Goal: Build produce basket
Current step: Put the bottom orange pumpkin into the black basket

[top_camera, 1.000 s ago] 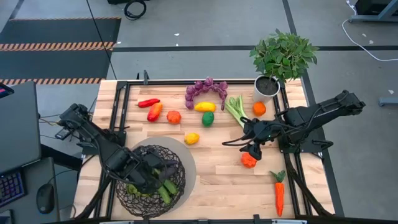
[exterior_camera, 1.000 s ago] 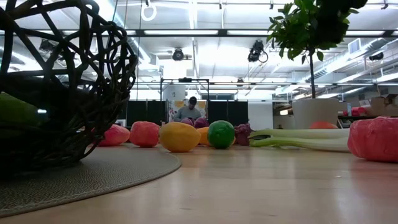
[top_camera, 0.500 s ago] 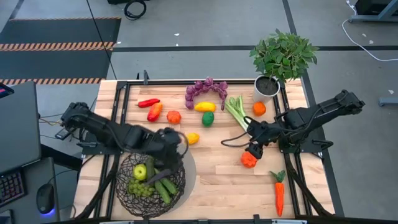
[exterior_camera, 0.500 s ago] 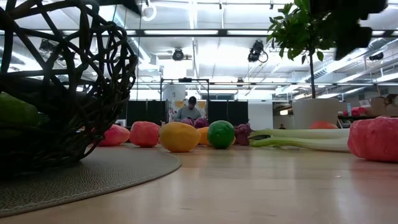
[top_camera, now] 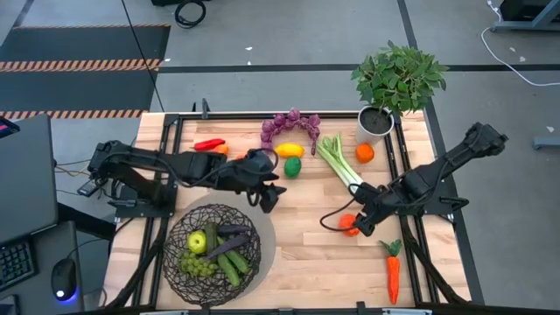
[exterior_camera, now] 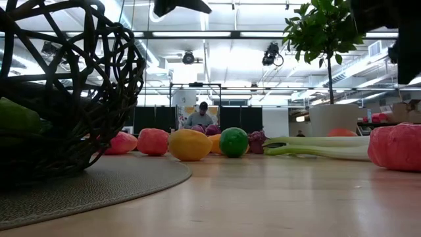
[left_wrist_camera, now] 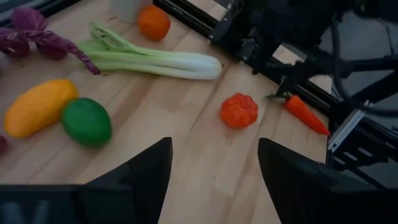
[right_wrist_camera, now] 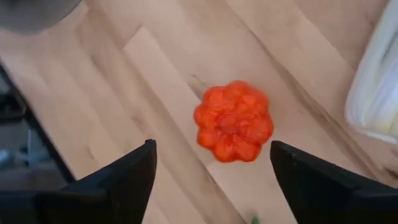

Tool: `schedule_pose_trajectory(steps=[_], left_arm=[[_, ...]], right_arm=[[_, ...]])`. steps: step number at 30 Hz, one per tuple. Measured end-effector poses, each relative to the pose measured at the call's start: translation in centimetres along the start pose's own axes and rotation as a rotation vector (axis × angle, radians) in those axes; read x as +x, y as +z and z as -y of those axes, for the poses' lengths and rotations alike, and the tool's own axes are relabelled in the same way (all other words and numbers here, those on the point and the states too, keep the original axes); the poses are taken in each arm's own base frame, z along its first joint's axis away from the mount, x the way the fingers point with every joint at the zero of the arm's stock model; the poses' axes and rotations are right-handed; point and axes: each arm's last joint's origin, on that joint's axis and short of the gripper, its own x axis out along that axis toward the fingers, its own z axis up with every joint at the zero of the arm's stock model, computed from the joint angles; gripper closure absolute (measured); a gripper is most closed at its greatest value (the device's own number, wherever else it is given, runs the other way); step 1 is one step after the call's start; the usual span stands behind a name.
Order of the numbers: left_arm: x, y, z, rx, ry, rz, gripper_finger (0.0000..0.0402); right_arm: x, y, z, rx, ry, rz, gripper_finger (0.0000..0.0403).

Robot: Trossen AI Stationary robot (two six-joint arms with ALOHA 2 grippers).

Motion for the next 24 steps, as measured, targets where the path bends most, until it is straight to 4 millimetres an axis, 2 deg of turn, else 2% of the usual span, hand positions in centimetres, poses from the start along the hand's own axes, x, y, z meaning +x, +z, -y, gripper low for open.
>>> schedule_pose_trajectory(steps=[9, 14, 24], left_arm=[[0.2, 0.8, -0.3, -0.029, -0.072, 0.000, 0.0138], [0.2, 0.6, 0.0, -0.093, -0.101, -0.026, 0.0122], [0.0, 0.1, 0.6, -0.169, -0.119, -0.048, 0.0079]], right_arm=[[3.0, -1.7, 1.0, 0.150, 0.021, 0.017, 0.0007], [4.1, -2.2, 1.5, 0.152, 0.033, 0.014, 0.0010], [5.5, -2.8, 2.8, 0.022, -0.002, 0.009, 0.0003]])
